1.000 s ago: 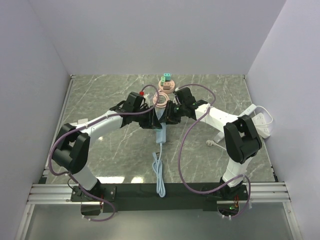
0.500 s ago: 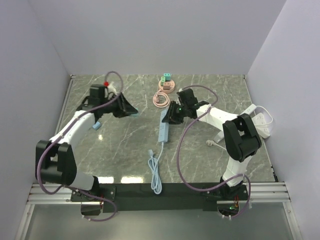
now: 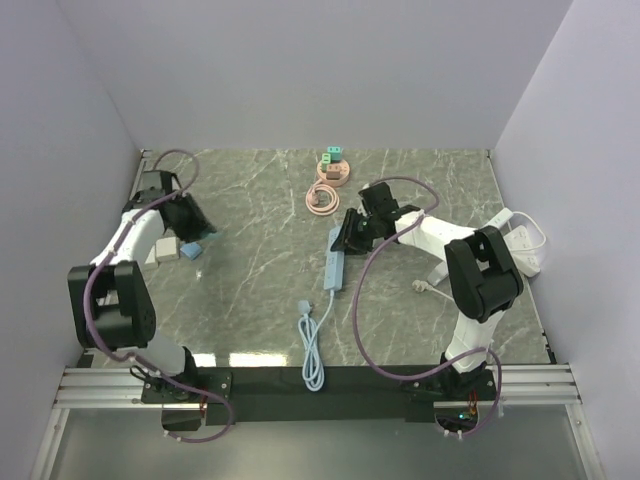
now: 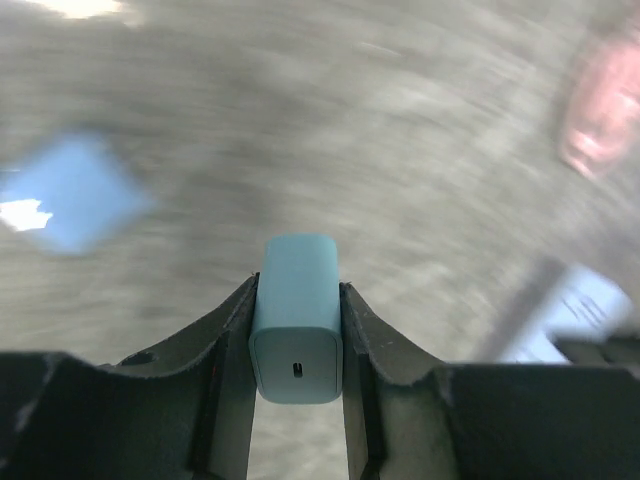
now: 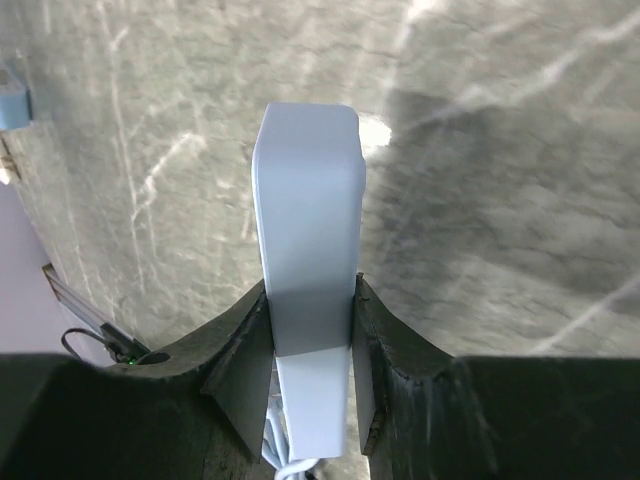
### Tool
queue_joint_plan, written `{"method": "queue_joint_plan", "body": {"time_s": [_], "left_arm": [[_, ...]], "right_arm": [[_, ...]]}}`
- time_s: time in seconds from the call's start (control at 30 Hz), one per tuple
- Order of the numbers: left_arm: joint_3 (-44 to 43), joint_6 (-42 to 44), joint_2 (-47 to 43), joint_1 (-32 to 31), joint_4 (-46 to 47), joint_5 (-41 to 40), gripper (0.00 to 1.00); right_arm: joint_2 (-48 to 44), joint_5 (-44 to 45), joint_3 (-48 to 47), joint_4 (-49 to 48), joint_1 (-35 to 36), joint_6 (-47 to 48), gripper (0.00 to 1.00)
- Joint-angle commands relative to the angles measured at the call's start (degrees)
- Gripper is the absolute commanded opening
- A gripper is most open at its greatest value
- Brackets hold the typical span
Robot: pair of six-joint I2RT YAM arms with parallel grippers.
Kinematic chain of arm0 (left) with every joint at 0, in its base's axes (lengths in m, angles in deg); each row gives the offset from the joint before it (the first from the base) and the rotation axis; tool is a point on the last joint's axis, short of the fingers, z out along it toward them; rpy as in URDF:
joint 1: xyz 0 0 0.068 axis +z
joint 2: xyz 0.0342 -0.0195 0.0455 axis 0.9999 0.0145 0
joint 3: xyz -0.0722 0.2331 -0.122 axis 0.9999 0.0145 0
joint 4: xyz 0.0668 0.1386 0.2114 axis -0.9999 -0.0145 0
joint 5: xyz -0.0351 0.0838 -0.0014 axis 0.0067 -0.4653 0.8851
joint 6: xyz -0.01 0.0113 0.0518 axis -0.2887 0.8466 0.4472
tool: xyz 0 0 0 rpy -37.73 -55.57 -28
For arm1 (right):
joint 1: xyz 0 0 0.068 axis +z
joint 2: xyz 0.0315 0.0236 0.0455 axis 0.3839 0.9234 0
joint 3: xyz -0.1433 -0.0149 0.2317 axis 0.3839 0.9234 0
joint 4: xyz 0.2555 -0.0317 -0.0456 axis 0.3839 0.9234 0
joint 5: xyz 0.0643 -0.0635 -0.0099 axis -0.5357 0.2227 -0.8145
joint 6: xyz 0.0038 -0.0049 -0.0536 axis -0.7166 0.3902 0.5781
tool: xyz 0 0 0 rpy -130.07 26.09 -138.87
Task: Pull the plug off the socket
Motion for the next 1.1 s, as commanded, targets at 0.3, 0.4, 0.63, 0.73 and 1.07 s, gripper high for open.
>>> {"method": "queue_joint_plan", "body": {"time_s": [0.3, 0.4, 0.63, 0.73, 1.07], "left_arm": [[2.97, -0.19, 4.89, 8.25, -4.17, -11.61, 0.67], [3.05, -0.63, 4.19, 8.25, -4.26, -11.88, 0.82], [3.41, -1.60, 0.68, 8.25, -4.61, -10.83, 0.98], [3.49, -2.04, -0.82, 8.34, -4.53, -9.25, 1.00], [0.33, -1.34, -3.63, 8.34, -6.63, -7.40, 0.99]], "right_arm": [[-4.42, 19.34, -6.72, 18.13, -10.79, 4.20, 0.00], [-2.74, 25.53, -9.97, 25.00, -14.92, 4.56, 0.00], [6.12, 46.09, -19.90, 35.11, -20.46, 5.52, 0.00], [11.75, 49.98, -28.07, 38.80, -23.27, 5.96, 0.00], [29.77, 52.01, -59.61, 49.88, -33.38, 1.66, 0.00]]}}
